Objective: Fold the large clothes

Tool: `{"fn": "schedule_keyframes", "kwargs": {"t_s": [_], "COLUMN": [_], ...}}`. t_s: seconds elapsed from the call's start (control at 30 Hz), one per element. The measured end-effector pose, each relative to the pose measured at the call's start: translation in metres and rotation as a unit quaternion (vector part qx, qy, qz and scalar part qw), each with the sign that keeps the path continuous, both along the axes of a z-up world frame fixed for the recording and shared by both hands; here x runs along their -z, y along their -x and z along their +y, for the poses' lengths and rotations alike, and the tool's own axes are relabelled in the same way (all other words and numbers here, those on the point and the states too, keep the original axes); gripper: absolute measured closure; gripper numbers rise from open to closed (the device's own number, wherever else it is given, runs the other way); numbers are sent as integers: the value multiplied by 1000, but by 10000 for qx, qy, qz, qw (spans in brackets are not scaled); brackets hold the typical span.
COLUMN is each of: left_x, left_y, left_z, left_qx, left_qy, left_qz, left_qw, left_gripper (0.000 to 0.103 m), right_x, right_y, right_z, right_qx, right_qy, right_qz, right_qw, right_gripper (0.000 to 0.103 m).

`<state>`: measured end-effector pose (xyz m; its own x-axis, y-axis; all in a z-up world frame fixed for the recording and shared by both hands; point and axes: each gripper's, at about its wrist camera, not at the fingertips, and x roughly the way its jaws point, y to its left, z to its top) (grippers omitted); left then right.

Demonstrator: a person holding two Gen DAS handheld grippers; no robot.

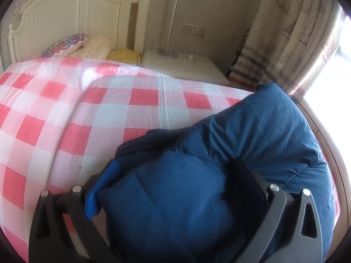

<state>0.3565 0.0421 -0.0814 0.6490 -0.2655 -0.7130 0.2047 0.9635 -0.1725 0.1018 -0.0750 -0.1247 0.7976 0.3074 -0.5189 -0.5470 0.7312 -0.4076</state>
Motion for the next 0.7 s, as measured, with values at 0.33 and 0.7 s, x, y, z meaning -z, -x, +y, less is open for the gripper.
{"fn": "schedule_keyframes", "kwargs": {"t_s": [0.33,0.7], "left_x": [-3,-3], "left_y": [4,3], "left_z": [-2,-1], "left_qx": [-127,-144], "left_qy": [-236,-214], "left_qz": [-151,-149], "left_qw": [9995,9996], "left_gripper": [1,1], "right_x": [-93,-89], "right_y": [-51,-271], "right_z": [-87,-113], "right_qx": [-426,968], "right_qy": [-1375,-2038], "right_qz": [640,1520], "right_qw": [9875,9623], "right_gripper": [38,39]}}
